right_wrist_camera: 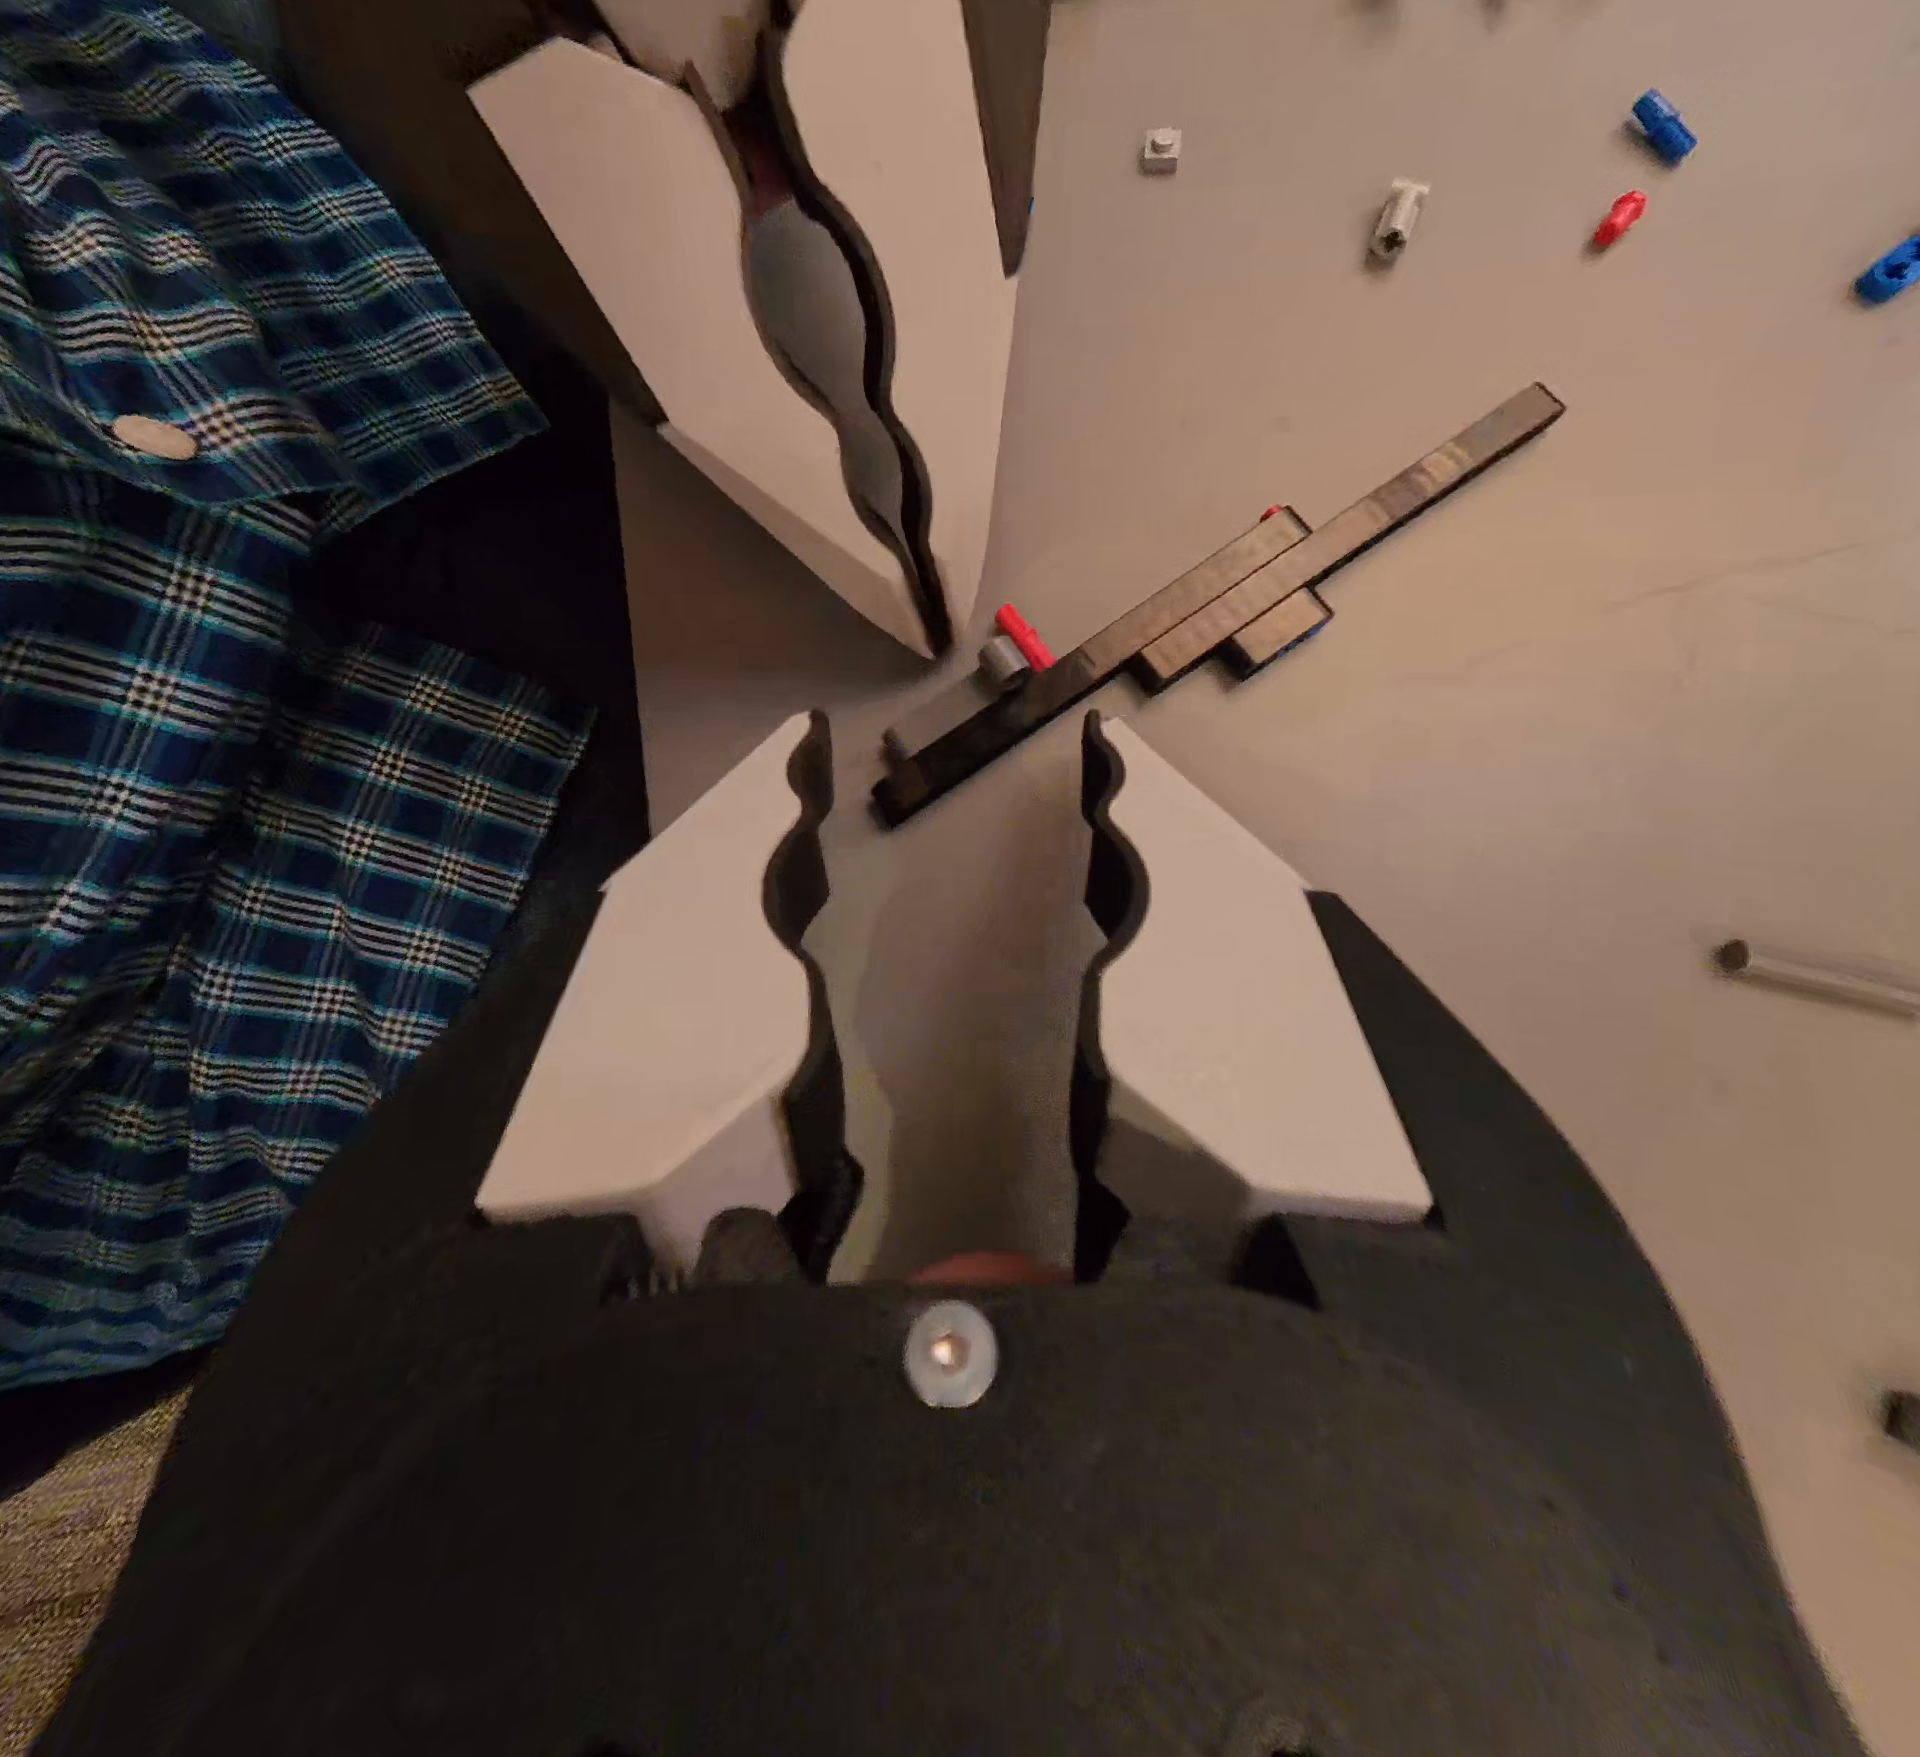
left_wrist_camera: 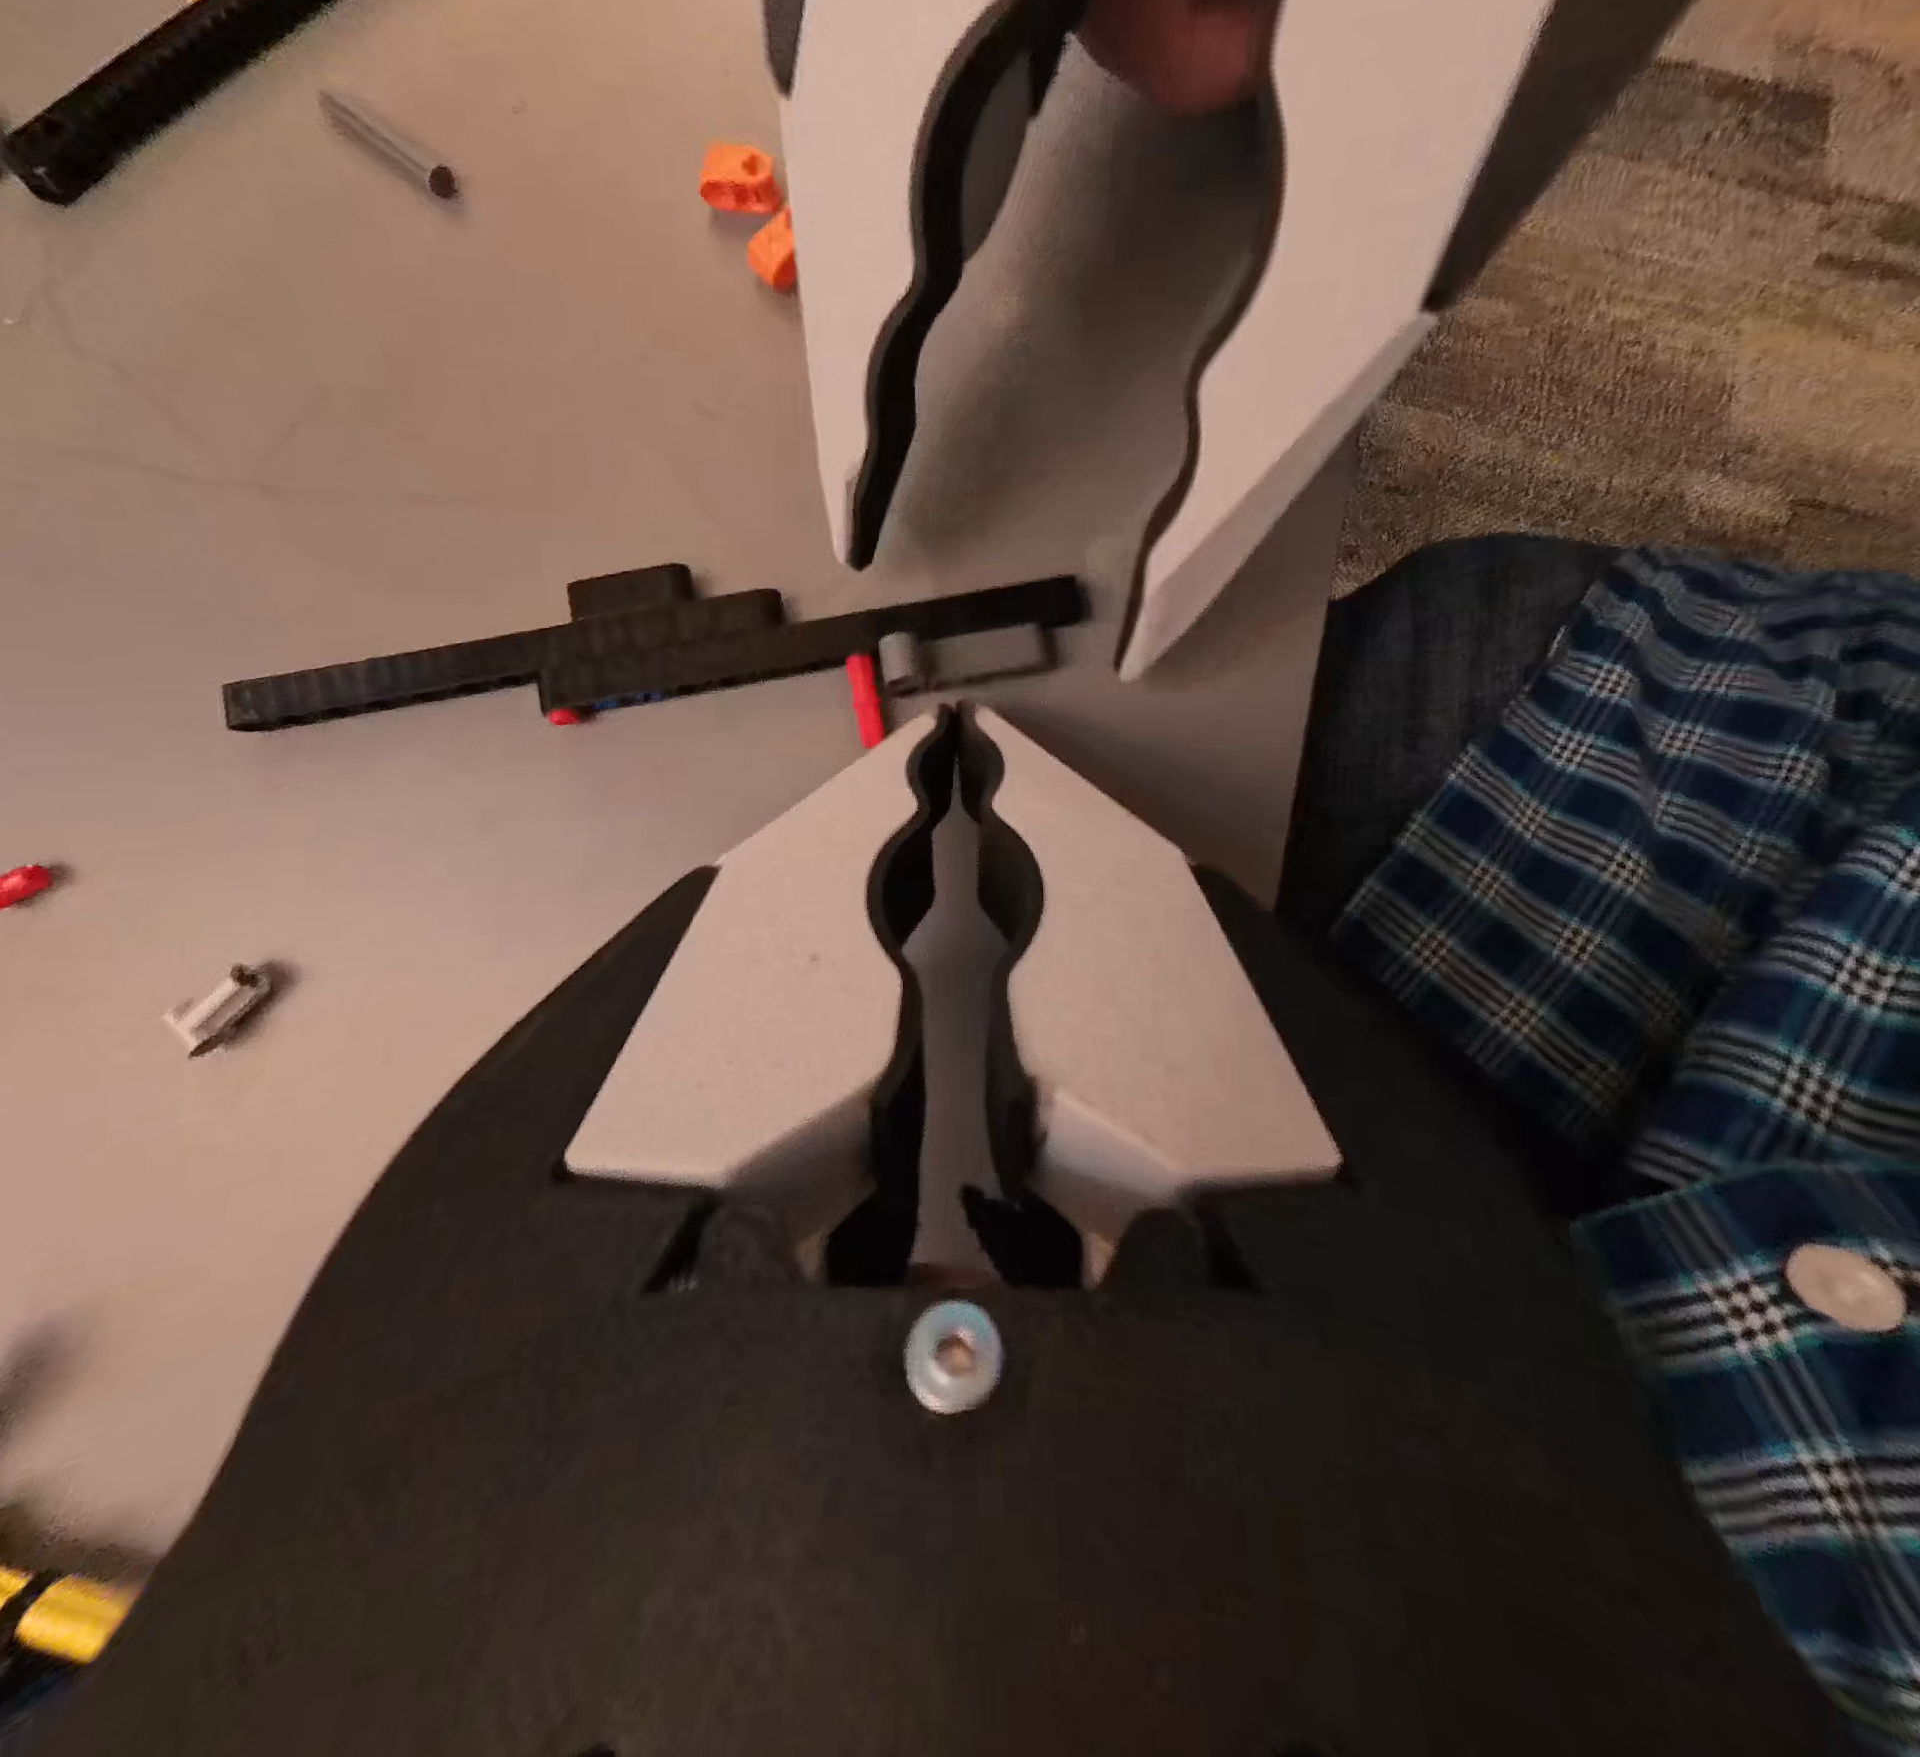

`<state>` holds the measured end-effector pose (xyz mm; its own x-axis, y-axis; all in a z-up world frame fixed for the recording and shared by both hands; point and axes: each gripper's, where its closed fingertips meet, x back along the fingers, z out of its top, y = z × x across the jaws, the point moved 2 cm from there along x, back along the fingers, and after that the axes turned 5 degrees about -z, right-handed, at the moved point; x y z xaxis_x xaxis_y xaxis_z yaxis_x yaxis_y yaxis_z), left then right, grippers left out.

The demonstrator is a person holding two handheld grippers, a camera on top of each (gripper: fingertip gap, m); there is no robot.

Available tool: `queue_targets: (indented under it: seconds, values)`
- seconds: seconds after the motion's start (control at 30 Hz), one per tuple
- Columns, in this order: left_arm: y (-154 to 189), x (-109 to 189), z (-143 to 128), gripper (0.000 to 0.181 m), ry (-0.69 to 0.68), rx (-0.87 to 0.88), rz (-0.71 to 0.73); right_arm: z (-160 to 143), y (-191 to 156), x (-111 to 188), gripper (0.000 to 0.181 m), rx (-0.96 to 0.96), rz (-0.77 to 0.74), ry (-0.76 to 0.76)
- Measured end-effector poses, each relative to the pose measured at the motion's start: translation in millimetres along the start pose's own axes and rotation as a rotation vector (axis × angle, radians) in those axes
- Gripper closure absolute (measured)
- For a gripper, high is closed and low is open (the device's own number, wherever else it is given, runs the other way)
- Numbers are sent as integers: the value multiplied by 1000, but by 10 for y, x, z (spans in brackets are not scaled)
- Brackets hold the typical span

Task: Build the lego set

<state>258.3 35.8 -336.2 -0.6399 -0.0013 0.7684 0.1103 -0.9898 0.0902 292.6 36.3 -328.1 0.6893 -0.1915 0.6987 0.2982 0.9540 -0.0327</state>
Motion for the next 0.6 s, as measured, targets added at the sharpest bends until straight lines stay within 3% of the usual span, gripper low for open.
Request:
queue_targets:
  seconds: [0.17,0.33,0.43,0.6]
  values:
    - [101,-53,78,181,34,-6,-41,-9,-8,9,130,-19,-56,-29]
    - [-76,286,155,180,76,-91,-7,-67,-7,-40,148,31,-65,-55]
    - [-279,344,165,165,-2,-230,38,-82,-2,-38,156,56,-38,-56]
    - [-373,143,113,150,-130,-441,-2,-169,43,63,157,184,20,-92]
